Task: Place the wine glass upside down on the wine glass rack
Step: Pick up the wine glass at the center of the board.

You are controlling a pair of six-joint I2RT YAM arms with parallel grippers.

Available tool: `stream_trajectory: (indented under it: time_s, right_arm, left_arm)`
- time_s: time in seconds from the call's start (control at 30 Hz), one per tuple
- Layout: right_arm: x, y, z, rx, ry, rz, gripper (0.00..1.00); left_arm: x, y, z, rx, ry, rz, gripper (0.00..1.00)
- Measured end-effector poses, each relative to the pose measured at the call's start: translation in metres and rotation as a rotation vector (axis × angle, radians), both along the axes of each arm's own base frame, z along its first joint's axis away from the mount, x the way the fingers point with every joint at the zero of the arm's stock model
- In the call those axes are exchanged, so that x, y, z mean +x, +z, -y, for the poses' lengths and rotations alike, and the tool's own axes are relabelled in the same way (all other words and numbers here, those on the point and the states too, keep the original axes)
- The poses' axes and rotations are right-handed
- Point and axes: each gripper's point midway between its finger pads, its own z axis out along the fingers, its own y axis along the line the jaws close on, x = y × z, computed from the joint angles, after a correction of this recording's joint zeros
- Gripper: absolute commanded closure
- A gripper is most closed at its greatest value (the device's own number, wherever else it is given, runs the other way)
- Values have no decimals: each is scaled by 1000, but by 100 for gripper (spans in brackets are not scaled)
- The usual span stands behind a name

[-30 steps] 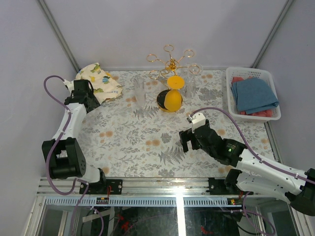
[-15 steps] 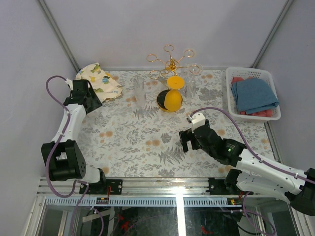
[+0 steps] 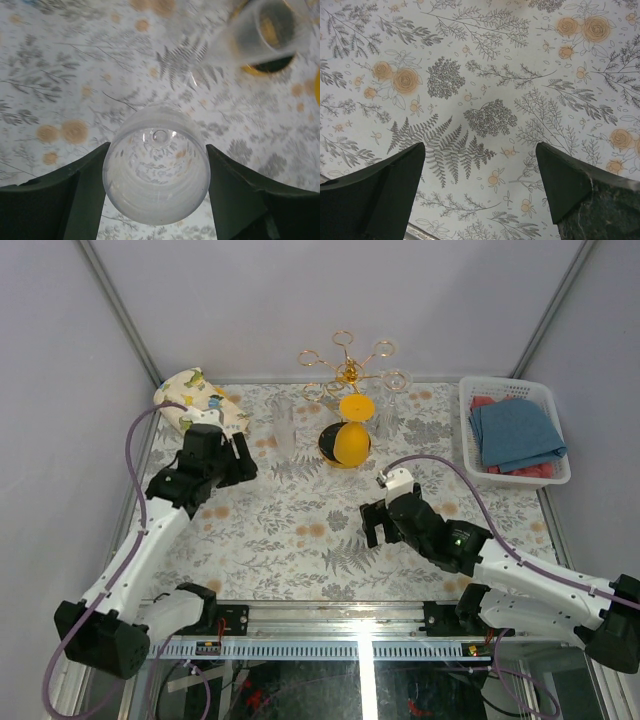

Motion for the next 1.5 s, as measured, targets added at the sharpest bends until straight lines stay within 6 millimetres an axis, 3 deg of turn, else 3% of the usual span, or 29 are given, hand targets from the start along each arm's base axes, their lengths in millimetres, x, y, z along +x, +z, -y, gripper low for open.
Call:
stream_trajectory:
  time_s: [0.17, 0.33, 0.43, 0.57, 0.7, 0.8, 1.1, 1.37, 1.5]
  right_arm:
    - [2, 5, -10, 116, -60, -12, 1]
    - [-3, -3, -13, 309, -162, -61, 0]
    - [-7, -9, -16, 452, -232, -102, 6]
    - [-10, -22, -18, 650, -330, -165, 15]
    - [-14, -49, -15, 783, -421, -231, 18]
    - [-14, -54, -14, 856, -460, -257, 21]
    - [-5, -27, -30, 1044, -465, -271, 36]
    - [-3, -41, -32, 1023, -501, -300, 51]
    - [2, -36, -35, 1051, -503, -279, 60]
  left_arm:
    - [-34, 3, 51, -62, -139, 4, 71]
    - [-62, 3, 92, -148, -244, 6, 72]
    - [-76, 1, 116, -183, -312, -9, 71]
    - [-86, 3, 146, -219, -390, -11, 71]
    - [-85, 0, 167, -243, -437, -17, 71]
    - [-84, 0, 178, -260, -459, -14, 71]
    - [-79, 6, 204, -307, -520, 2, 71]
    - [-83, 15, 214, -341, -561, 15, 71]
    - [-83, 17, 214, -343, -563, 19, 71]
